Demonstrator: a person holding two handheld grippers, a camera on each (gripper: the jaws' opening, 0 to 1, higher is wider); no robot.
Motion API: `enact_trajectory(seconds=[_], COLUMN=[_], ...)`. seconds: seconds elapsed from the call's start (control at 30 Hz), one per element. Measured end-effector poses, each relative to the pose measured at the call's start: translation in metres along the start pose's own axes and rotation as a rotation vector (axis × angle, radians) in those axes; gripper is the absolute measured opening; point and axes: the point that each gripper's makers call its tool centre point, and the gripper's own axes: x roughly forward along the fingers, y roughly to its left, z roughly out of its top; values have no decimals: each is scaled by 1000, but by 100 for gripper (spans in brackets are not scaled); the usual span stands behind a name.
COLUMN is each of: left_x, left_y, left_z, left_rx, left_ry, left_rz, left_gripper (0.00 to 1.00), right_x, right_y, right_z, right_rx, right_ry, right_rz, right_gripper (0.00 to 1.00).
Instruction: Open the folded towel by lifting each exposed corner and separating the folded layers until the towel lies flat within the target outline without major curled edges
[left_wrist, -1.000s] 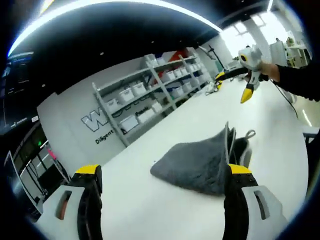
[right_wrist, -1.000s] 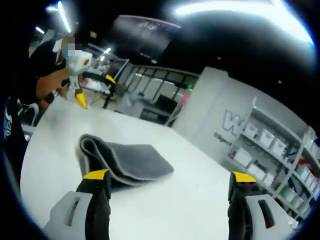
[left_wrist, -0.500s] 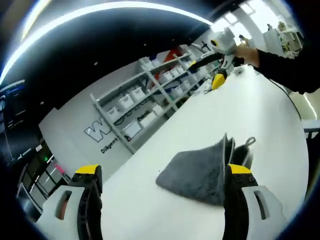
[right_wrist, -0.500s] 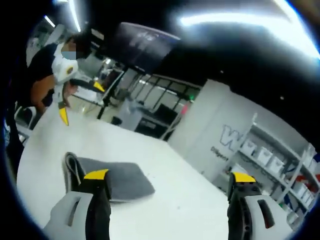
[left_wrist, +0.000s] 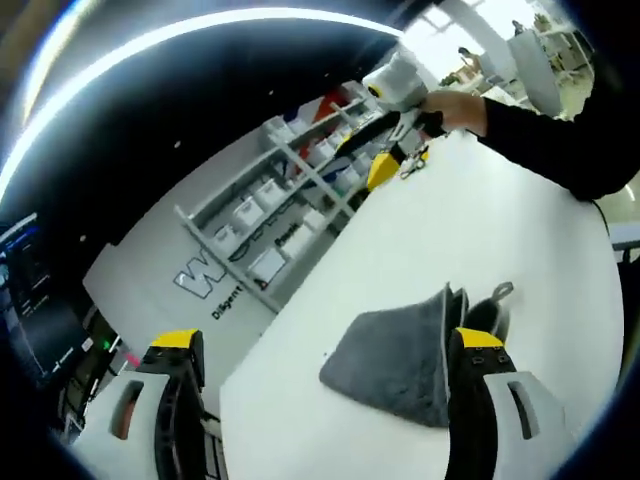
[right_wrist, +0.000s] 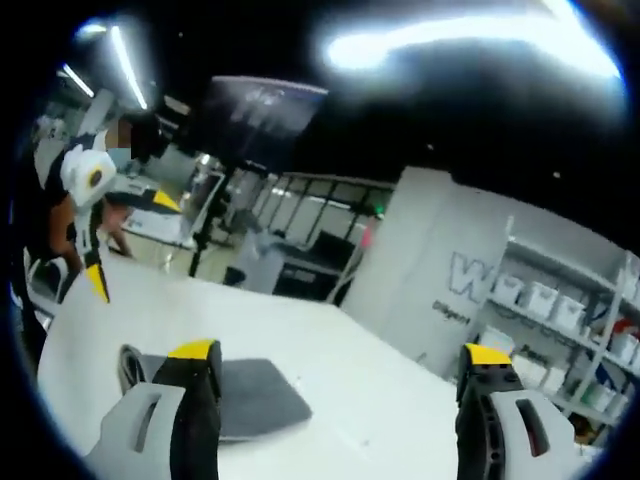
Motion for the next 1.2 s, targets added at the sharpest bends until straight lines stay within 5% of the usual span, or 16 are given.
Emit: enact_trajectory(seconds=[0.3, 0.57, 0.93, 1.2], left_x=[2, 18, 47, 65], left_y=[-16, -50, -84, -100], left_z=[24, 43, 53, 37], left_rx=[38, 64, 105, 154], left_ry=[6, -3, 1, 48], left_rz=[-3, -51, -83, -96], left_gripper=[100, 100, 100, 100], right_x=[21, 40, 43, 38], right_y=[0, 3, 13, 12], right_z=[-9, -21, -20, -18], right_rx=[60, 7, -35, -37], right_ry=[2, 38, 36, 30], right_rz=[54, 76, 85, 76], right_gripper=[94, 93, 93, 93])
